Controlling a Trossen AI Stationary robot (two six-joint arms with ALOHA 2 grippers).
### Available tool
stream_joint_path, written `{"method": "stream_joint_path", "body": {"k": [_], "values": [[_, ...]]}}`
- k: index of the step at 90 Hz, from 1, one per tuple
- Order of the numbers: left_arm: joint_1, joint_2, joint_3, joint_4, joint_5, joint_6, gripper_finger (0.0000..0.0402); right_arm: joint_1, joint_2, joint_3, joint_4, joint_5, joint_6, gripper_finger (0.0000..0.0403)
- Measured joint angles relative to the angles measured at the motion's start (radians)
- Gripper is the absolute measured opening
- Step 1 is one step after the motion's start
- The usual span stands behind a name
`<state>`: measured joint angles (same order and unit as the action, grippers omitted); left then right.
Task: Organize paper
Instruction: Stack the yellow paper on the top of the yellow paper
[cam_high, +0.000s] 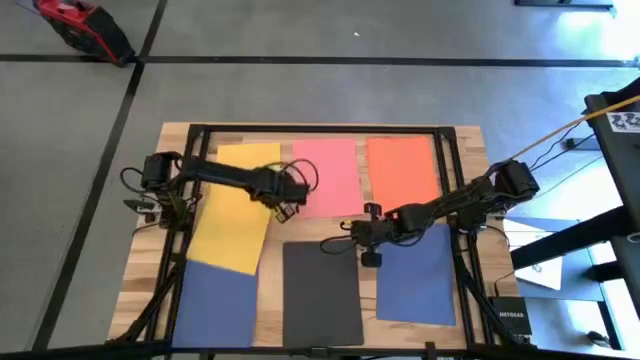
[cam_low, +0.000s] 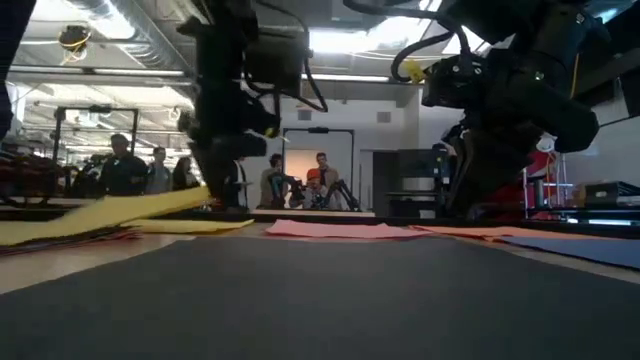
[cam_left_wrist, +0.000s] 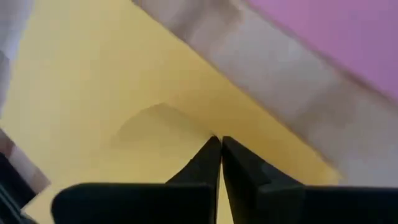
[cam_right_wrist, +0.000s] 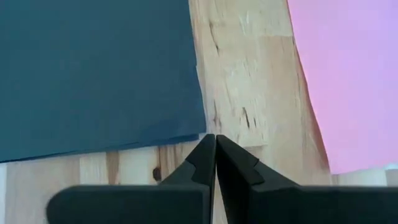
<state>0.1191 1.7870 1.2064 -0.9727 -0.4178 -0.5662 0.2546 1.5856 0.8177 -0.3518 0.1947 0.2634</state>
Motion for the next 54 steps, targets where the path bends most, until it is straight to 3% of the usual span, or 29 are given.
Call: {"method": "stream_joint_path", "body": {"k": [35, 54], "values": [[0.230, 0.000, 0.000, 0.225, -0.014, 0.179, 0.0000, 0.000, 0.000, 0.000, -0.018, -0.003, 0.021, 0.0001], [0.318, 0.000, 0.000, 0.275, -0.014, 0.178, 0.0000, 0.000, 0.000, 0.000, -0.017, -0.013, 0.026, 0.0001]]}}
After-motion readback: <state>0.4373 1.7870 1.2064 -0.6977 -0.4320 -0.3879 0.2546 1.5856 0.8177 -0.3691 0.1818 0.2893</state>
